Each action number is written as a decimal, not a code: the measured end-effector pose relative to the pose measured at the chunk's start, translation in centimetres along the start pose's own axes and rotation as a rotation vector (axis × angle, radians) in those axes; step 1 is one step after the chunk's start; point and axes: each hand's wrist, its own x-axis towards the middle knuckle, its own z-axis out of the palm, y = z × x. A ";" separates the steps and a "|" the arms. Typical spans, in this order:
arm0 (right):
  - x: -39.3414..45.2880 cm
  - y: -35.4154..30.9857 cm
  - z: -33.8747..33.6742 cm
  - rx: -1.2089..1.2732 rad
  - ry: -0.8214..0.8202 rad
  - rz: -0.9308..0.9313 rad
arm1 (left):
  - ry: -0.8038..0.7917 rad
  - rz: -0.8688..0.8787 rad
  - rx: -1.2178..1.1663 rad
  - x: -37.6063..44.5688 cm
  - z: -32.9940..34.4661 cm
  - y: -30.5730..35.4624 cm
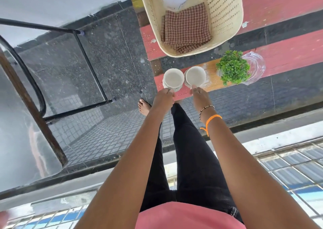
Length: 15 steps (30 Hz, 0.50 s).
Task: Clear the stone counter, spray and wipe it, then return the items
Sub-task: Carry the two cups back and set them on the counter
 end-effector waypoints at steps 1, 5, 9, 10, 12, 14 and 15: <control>-0.3 -0.5 0.2 0.019 0.016 -0.007 | 0.011 0.008 -0.023 -0.1 -0.1 0.2; -1.0 -3.0 0.5 0.017 -0.008 -0.003 | 0.064 0.036 -0.205 -1.6 -0.2 0.3; -3.1 -4.9 0.8 -0.095 -0.081 -0.094 | 0.155 0.021 -0.326 -4.0 -1.3 0.1; -3.7 -5.2 1.0 -0.106 -0.089 -0.118 | 0.186 -0.001 -0.384 -4.8 -1.7 0.0; -5.0 -6.0 1.3 -0.141 -0.121 -0.152 | 0.230 -0.035 -0.529 -6.6 -2.6 -0.4; -6.4 -7.2 1.6 -0.158 -0.164 -0.198 | 0.262 -0.010 -0.658 -8.9 -3.7 -0.6; -7.2 -7.9 1.7 -0.172 -0.177 -0.222 | 0.273 0.009 -0.700 -10.0 -4.3 -0.6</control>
